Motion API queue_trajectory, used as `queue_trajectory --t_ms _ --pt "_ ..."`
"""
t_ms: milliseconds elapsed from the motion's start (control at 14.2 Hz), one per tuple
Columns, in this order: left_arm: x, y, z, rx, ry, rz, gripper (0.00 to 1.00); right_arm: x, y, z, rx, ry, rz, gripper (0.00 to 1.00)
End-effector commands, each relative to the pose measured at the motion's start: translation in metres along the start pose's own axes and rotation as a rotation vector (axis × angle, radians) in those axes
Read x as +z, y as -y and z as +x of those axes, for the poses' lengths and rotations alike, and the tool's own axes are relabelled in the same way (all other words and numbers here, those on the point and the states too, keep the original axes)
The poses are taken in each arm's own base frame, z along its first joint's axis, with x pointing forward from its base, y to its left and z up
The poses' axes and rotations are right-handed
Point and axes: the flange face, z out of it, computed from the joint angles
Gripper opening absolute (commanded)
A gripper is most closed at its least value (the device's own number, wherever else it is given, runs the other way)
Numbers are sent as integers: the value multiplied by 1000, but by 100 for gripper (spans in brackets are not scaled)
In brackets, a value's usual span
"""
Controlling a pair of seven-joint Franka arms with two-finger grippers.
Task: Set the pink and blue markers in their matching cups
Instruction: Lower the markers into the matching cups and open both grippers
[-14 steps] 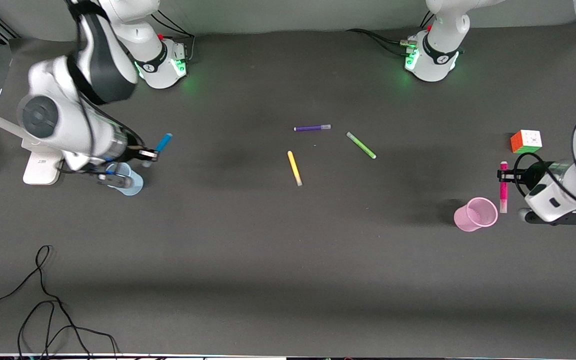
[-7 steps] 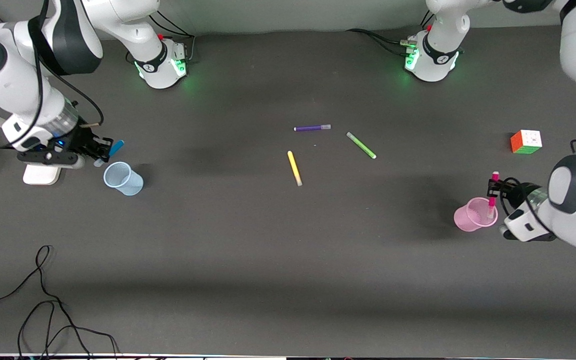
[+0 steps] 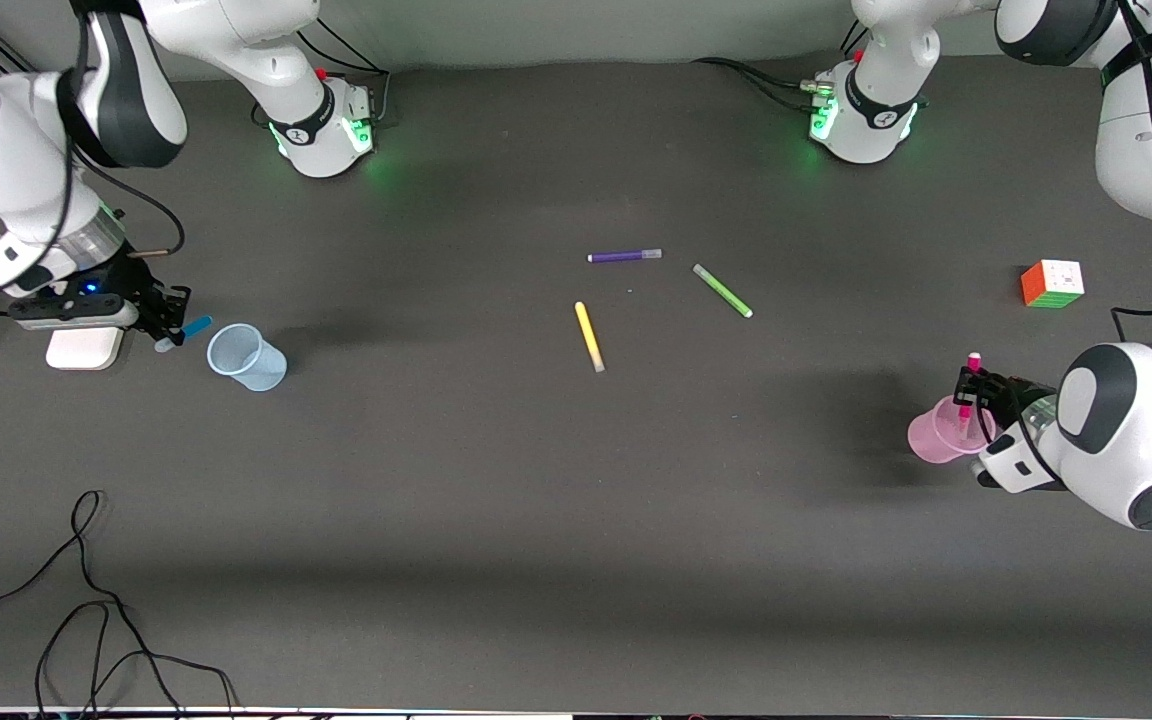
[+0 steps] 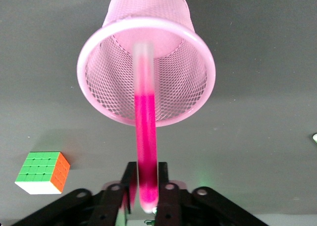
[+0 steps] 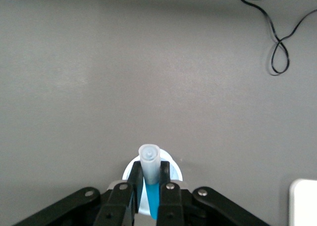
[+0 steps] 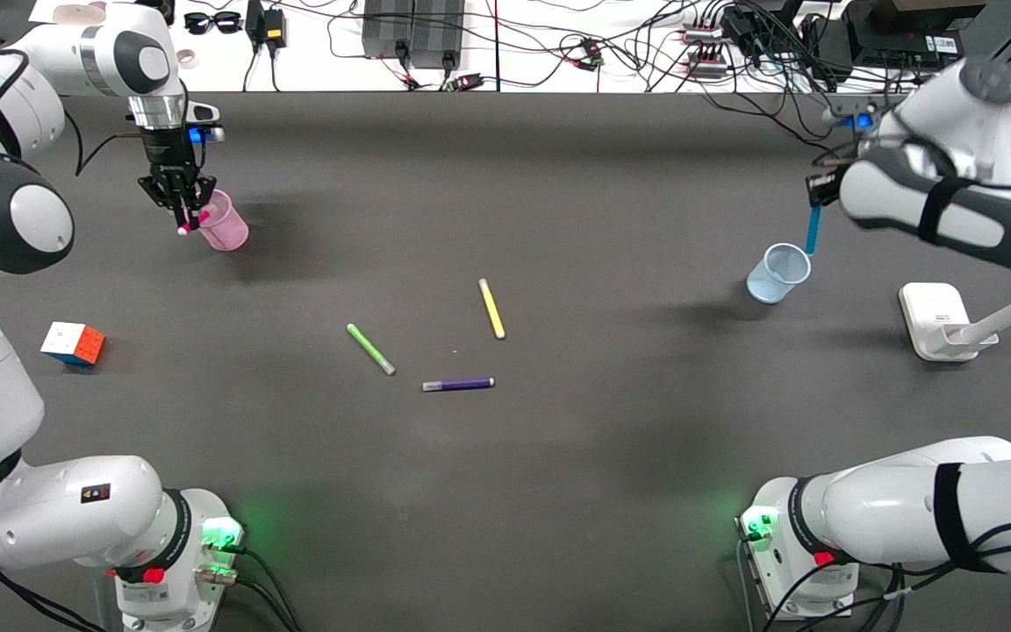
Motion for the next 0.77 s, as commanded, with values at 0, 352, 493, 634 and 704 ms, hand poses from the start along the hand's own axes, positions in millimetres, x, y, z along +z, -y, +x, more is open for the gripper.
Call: queue_trajectory --t_ms 0,352,493,634,704 --pt "-9 -2 1 -1 -12 26 100 40 8 -14 -40 -50 -14 0" --pt "-76 1 -50 -17 -160 30 100 62 9 -24 -42 -57 -18 0" --pt "-101 -5 -79 -8 -224 44 100 71 7 -31 -34 -51 -20 0" --pt "-114 -12 -110 -7 -288 64 100 75 7 -36 -31 -45 -18 0" --pt "-116 -16 -125 7 -312 79 100 76 7 -37 -30 -40 -18 35"
